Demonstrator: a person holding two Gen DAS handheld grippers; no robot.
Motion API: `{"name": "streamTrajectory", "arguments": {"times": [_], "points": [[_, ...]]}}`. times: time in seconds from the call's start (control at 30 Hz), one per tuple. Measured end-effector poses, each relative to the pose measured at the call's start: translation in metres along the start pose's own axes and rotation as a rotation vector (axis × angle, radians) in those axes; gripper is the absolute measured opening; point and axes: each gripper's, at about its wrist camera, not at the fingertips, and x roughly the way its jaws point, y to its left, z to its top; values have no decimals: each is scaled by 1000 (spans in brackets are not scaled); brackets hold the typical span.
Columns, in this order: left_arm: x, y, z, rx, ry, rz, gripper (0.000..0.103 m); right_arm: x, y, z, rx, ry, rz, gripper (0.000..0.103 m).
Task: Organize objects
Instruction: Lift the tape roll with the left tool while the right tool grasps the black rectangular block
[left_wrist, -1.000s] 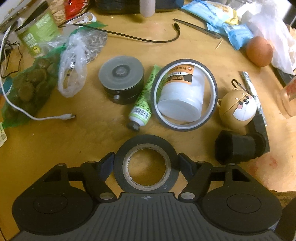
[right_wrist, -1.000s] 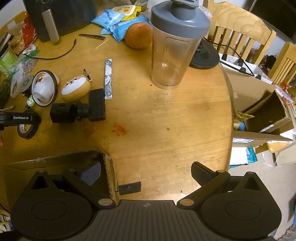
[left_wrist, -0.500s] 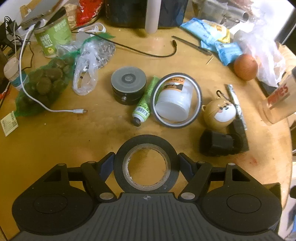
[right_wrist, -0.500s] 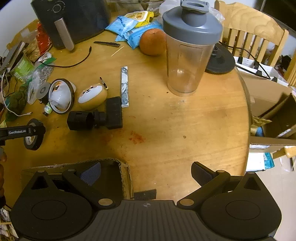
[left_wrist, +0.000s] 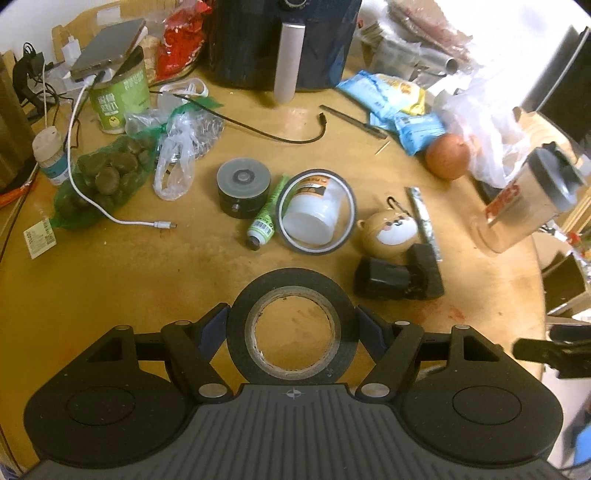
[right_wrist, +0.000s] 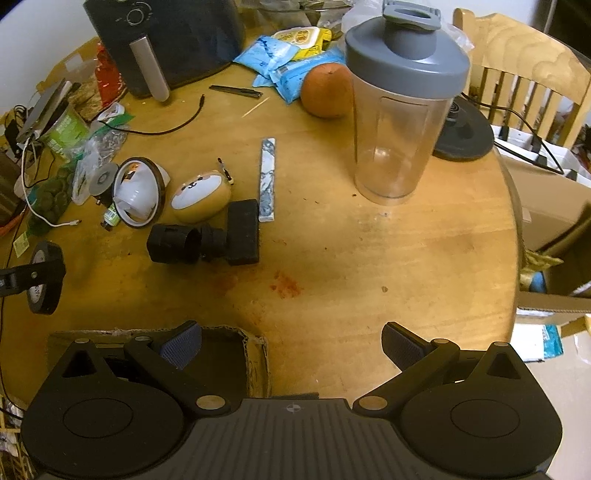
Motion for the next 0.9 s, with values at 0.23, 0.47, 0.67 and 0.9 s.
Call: {"name": "streamTrajectory", "arguments": {"times": [0.23, 0.47, 0.67, 0.9], "points": [[-22, -2, -14, -19, -17, -19, 72, 5, 1, 5, -47, -34, 75, 103], [-43, 1, -29, -48, -37, -32, 72, 18, 0, 17, -57, -50, 90, 103], [-54, 3, -41, -64, -46, -38, 72, 39, 4, 29, -71, -38, 100, 103], [-62, 12, -50, -103, -52, -35, 72, 62, 12, 43, -92, -36, 57, 95]]}}
